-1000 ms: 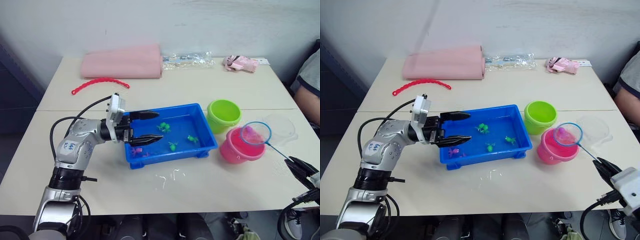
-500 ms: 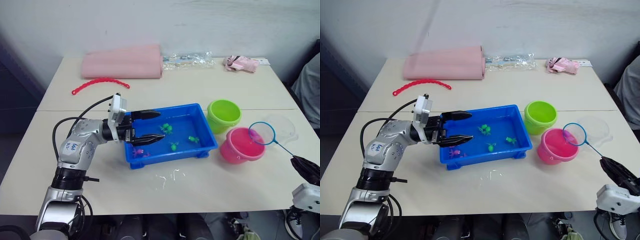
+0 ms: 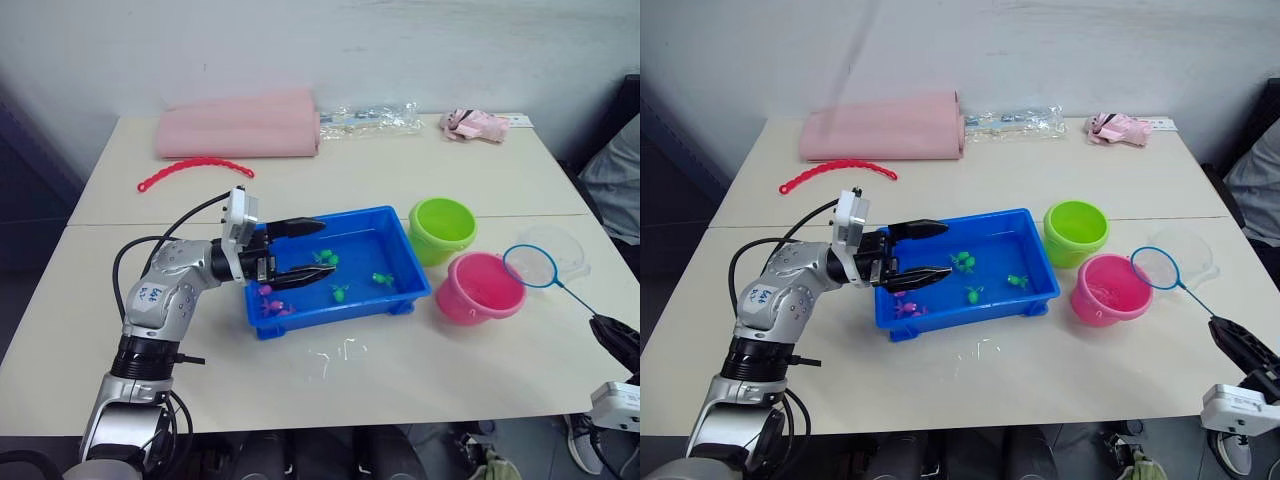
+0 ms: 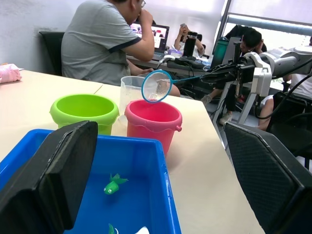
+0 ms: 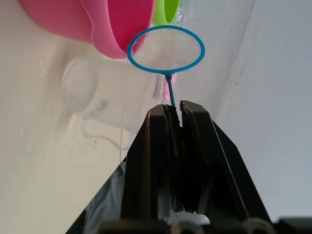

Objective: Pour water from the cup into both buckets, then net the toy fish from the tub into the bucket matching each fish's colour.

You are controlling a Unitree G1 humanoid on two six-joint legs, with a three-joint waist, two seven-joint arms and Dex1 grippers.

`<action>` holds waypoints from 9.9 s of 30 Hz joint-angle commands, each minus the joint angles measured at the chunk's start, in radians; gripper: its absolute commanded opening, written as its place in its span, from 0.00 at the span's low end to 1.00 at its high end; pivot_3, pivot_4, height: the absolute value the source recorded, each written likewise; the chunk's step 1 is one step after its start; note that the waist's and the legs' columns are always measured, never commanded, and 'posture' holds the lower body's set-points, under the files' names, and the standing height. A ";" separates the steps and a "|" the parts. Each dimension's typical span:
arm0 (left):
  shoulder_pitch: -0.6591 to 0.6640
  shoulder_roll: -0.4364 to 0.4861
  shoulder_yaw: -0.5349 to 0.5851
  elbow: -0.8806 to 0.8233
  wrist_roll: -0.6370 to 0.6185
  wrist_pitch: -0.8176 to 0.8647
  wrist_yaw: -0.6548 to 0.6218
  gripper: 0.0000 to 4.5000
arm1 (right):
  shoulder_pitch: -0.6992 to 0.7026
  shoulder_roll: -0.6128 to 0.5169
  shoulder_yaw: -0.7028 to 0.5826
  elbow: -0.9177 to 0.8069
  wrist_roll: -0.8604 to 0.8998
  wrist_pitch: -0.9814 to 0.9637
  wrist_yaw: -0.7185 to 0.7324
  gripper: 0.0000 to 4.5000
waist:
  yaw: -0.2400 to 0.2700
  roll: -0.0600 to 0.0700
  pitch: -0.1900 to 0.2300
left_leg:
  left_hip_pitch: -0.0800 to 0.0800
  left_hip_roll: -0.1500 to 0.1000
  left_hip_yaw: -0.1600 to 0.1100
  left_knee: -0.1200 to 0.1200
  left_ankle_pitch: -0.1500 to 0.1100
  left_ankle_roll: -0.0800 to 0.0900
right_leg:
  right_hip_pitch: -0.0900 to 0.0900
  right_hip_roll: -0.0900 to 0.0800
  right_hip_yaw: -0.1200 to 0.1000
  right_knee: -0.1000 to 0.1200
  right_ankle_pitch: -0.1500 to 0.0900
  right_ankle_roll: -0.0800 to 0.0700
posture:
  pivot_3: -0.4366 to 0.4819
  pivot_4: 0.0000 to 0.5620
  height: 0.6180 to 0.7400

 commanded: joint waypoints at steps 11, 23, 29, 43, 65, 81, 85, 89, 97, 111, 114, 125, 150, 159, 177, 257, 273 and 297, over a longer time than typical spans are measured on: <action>0.063 0.131 0.120 0.013 -0.014 0.010 -0.017 0.99 | -0.171 -0.138 0.296 -0.516 1.198 0.803 0.400 0.00 | -0.004 0.000 0.000 | 0.003 0.002 -0.001 0.000 -0.001 0.002 | 0.002 -0.001 0.001 0.002 0.000 -0.001 | 0.48 0.27 1.00; 0.157 0.293 0.222 0.041 -0.007 -0.025 -0.075 0.99 | -0.835 -0.268 0.783 -0.471 1.200 1.273 0.686 0.00 | 0.002 0.001 0.000 | -0.003 0.000 -0.004 0.001 -0.001 0.003 | -0.001 -0.004 -0.004 0.000 -0.001 -0.002 | 0.48 0.27 1.00; 0.217 0.375 0.221 0.053 0.024 -0.079 -0.171 0.99 | -1.125 -0.166 1.043 -0.330 0.988 1.264 0.869 0.00 | -0.005 0.001 0.000 | -0.004 -0.001 -0.001 0.001 -0.002 0.004 | -0.004 -0.005 -0.006 0.001 -0.001 -0.001 | 0.48 0.27 1.00; 0.301 0.436 0.231 0.006 0.050 -0.169 -0.253 0.99 | -1.340 0.051 1.259 -0.107 0.684 1.175 1.041 0.00 | -0.023 0.001 0.000 | -0.006 0.000 0.003 0.001 -0.001 0.003 | -0.008 -0.004 -0.004 0.005 -0.001 -0.001 | 0.48 0.27 1.00; 0.359 0.465 0.293 -0.051 0.017 -0.065 -0.205 0.99 | -1.394 0.193 1.254 0.001 0.699 1.360 1.206 0.00 | -0.028 0.001 0.001 | -0.006 0.001 0.003 0.000 -0.001 0.002 | -0.009 -0.003 -0.003 0.006 -0.001 -0.001 | 0.48 0.27 1.00; 0.355 0.452 0.317 -0.057 -0.005 -0.018 -0.183 0.99 | -1.371 0.194 1.190 -0.025 0.793 1.537 1.197 0.00 | -0.028 0.001 0.001 | -0.007 0.001 0.005 0.000 -0.002 0.002 | -0.012 -0.003 -0.002 0.007 -0.001 -0.001 | 0.48 0.27 1.00; 0.351 0.455 0.311 -0.048 -0.002 -0.022 -0.185 0.99 | -1.368 0.205 1.170 -0.013 0.820 1.573 1.189 0.00 | -0.027 0.001 0.001 | -0.009 0.000 0.006 0.000 -0.002 0.002 | -0.014 -0.004 -0.001 0.009 -0.001 -0.001 | 0.48 0.27 1.00; 0.345 0.454 0.305 -0.041 0.001 -0.026 -0.188 0.99 | -1.364 0.193 1.170 -0.011 0.825 1.577 1.185 0.00 | -0.028 0.001 0.001 | -0.009 0.000 0.007 0.000 -0.002 0.002 | -0.016 -0.004 -0.001 0.010 -0.001 -0.001 | 0.48 0.27 1.00; 0.337 0.450 0.295 -0.028 0.009 -0.038 -0.192 0.99 | -1.354 0.196 1.138 -0.011 0.866 1.615 1.168 0.00 | -0.028 0.001 0.001 | -0.009 0.001 0.008 0.000 -0.002 0.002 | -0.016 -0.004 -0.001 0.010 -0.001 -0.001 | 0.48 0.27 1.00; 0.340 0.447 0.287 -0.019 0.017 -0.059 -0.199 0.99 | -1.347 0.178 1.070 -0.004 0.923 1.633 1.179 0.00 | -0.027 0.001 0.001 | -0.009 0.000 0.008 0.000 -0.002 0.002 | -0.016 -0.004 -0.001 0.011 -0.001 -0.001 | 0.48 0.27 1.00; 0.339 0.446 0.286 -0.014 0.019 -0.065 -0.200 0.99 | -1.339 0.162 1.045 -0.016 0.953 1.633 1.202 0.00 | -0.028 0.001 0.001 | -0.009 0.000 0.008 0.000 -0.002 0.002 | -0.016 -0.004 -0.001 0.011 -0.001 -0.001 | 0.48 0.27 1.00; 0.280 0.422 0.257 -0.011 0.009 -0.072 -0.194 0.99 | -1.249 0.102 0.901 -0.099 1.011 1.504 1.192 0.00 | -0.025 0.001 0.001 | -0.009 0.000 0.008 0.000 -0.002 0.002 | -0.016 -0.005 -0.001 0.011 -0.001 -0.001 | 0.48 0.27 1.00; -0.102 0.208 0.049 0.008 -0.051 0.186 -0.113 0.99 | -0.475 -0.014 -0.042 -0.581 1.400 1.724 0.905 0.00 | 0.004 0.000 0.001 | -0.006 -0.001 0.007 0.002 0.000 0.004 | -0.012 -0.003 0.000 0.008 0.000 -0.001 | 0.48 0.27 1.00; -0.159 0.176 0.010 0.122 -0.004 0.113 -0.170 0.99 | -0.335 0.038 -0.212 -0.626 1.474 1.718 0.822 0.00 | 0.019 0.000 0.001 | -0.006 0.000 0.005 0.001 0.000 0.003 | -0.009 -0.001 0.000 0.005 0.000 0.000 | 0.48 0.27 1.00; -0.153 0.137 -0.030 0.102 0.011 0.098 -0.224 0.99 | 0.028 0.159 -0.265 -0.651 1.205 1.384 0.803 0.00 | 0.024 0.000 0.000 | -0.004 0.000 0.003 0.001 0.000 0.004 | -0.006 0.000 -0.001 0.003 0.000 0.000 | 0.48 0.27 1.00; 0.251 0.415 0.224 0.048 0.066 -0.144 -0.242 0.99 | -1.110 0.145 1.026 -0.206 0.913 1.352 1.041 0.00 | -0.025 0.001 0.001 | -0.006 -0.001 0.003 0.001 -0.002 0.005 | -0.007 -0.006 -0.007 0.004 0.001 0.000 | 0.48 0.27 1.00; 0.019 0.351 0.166 0.044 -0.034 0.047 -0.231 0.99 | -0.809 0.031 0.525 -0.501 1.267 1.480 0.971 0.00 | -0.004 0.001 0.001 | -0.006 -0.002 0.002 0.001 -0.002 0.005 | -0.006 -0.006 -0.007 0.004 0.001 0.001 | 0.48 0.27 1.00; -0.253 0.115 -0.029 0.232 0.023 0.036 -0.339 0.99 | -0.053 0.164 -0.155 -0.596 1.085 1.244 0.810 0.00 | 0.024 0.001 0.000 | -0.002 -0.001 0.002 0.002 -0.002 0.005 | -0.002 0.000 -0.002 0.001 0.001 0.002 | 0.48 0.27 1.00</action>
